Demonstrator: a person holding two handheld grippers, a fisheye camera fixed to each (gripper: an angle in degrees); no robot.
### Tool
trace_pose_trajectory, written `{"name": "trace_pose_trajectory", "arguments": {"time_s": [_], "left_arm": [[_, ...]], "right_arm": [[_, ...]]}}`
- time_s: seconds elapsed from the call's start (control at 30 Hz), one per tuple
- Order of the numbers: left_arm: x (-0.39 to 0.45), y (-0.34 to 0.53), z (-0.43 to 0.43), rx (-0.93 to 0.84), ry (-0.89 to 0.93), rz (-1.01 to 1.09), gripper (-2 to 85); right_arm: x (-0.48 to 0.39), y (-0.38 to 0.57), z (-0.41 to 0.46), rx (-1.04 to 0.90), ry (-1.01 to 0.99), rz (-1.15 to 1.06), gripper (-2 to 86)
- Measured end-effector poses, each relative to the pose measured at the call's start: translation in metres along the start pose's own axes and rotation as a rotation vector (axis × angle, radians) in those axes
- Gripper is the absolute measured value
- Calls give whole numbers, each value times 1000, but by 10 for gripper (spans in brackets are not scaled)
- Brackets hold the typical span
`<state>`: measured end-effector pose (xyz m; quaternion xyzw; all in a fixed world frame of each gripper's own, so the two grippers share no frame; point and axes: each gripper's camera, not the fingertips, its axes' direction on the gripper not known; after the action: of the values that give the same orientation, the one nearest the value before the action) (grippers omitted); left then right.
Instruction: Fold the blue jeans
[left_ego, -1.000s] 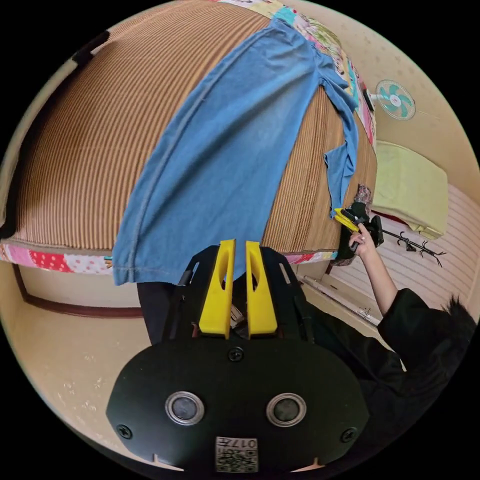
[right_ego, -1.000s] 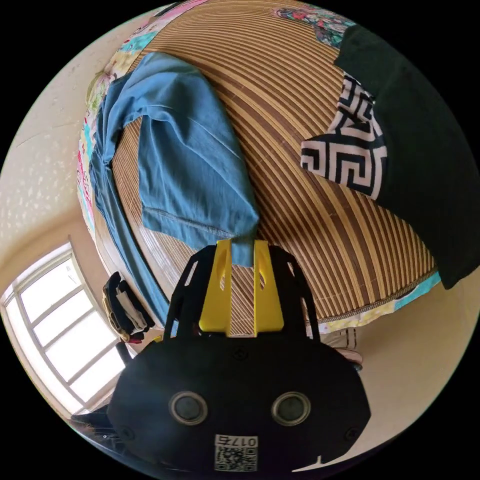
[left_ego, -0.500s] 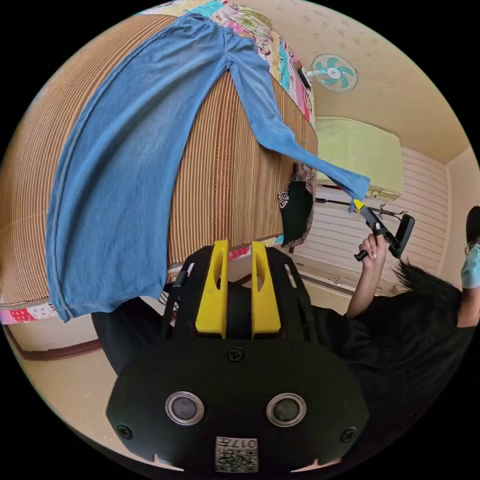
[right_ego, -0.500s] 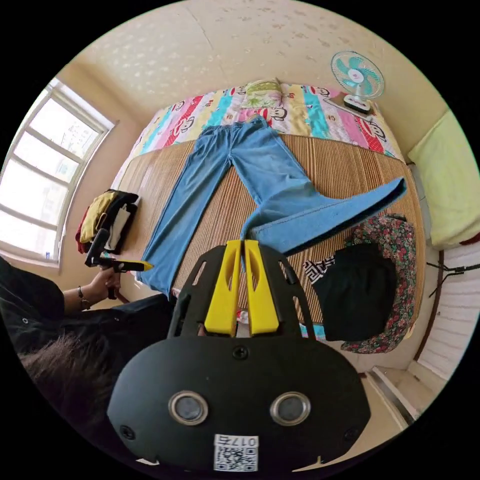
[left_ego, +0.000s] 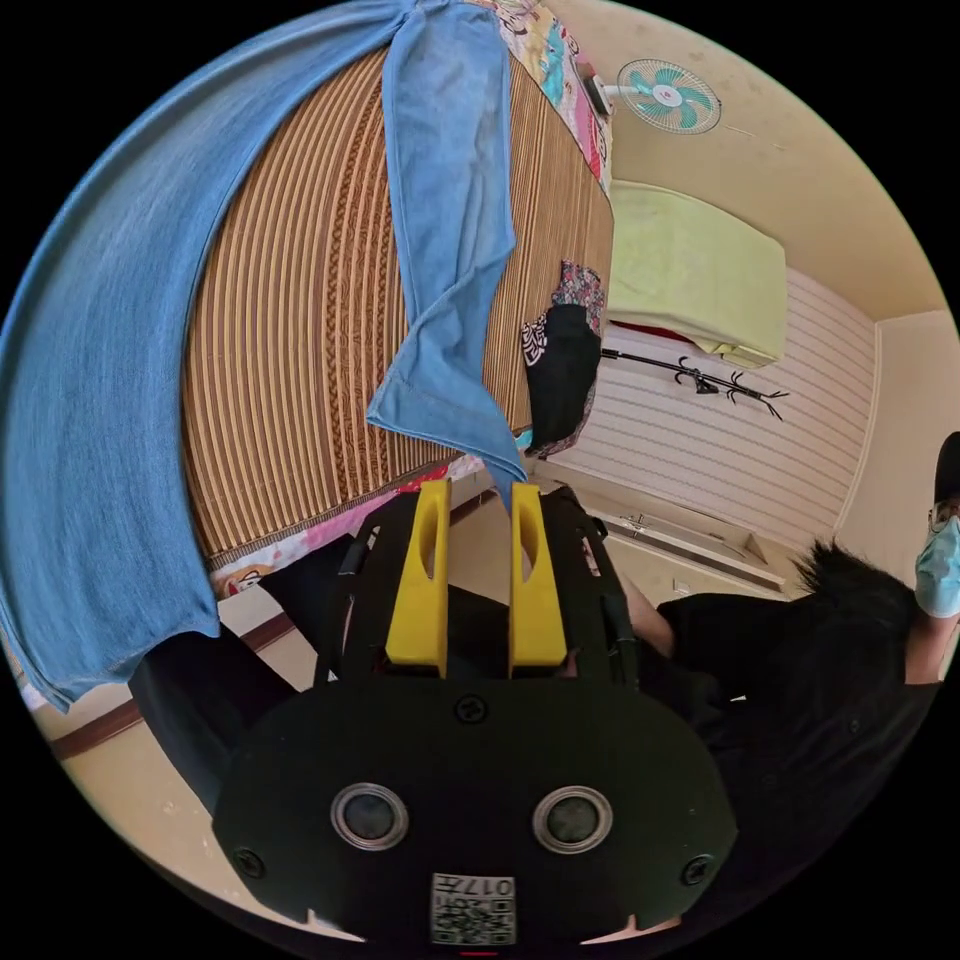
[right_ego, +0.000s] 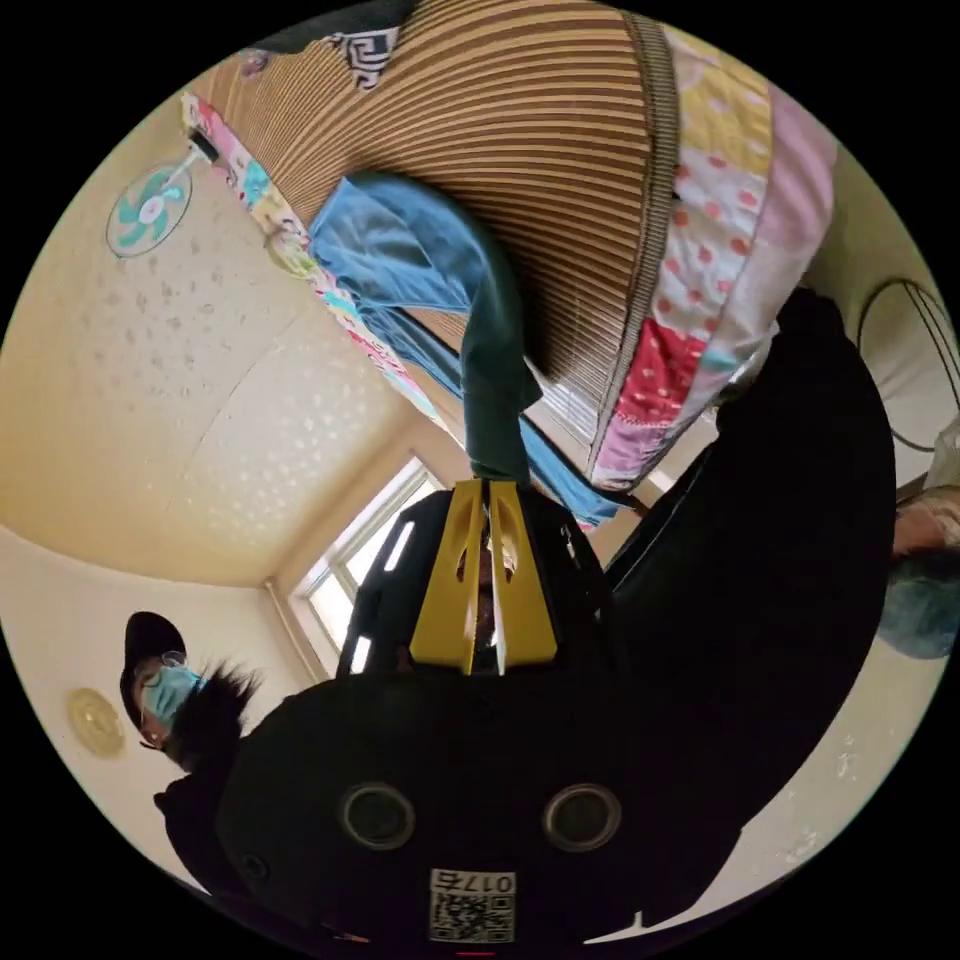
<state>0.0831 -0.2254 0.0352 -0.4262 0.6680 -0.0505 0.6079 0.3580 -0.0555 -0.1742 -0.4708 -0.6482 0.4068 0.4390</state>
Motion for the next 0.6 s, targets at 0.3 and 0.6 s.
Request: {"name": "trace_pose_trajectory", "arguments": {"time_s": [0.3,0.6], "left_arm": [[-7,-44,48,26,-337,105,124],[-14,-45,102,-171,-402,198,16]], "right_arm": [[-13,17,-8,-102,872,-163,4],[-111,29,-18,17,961,-496,17]]}}
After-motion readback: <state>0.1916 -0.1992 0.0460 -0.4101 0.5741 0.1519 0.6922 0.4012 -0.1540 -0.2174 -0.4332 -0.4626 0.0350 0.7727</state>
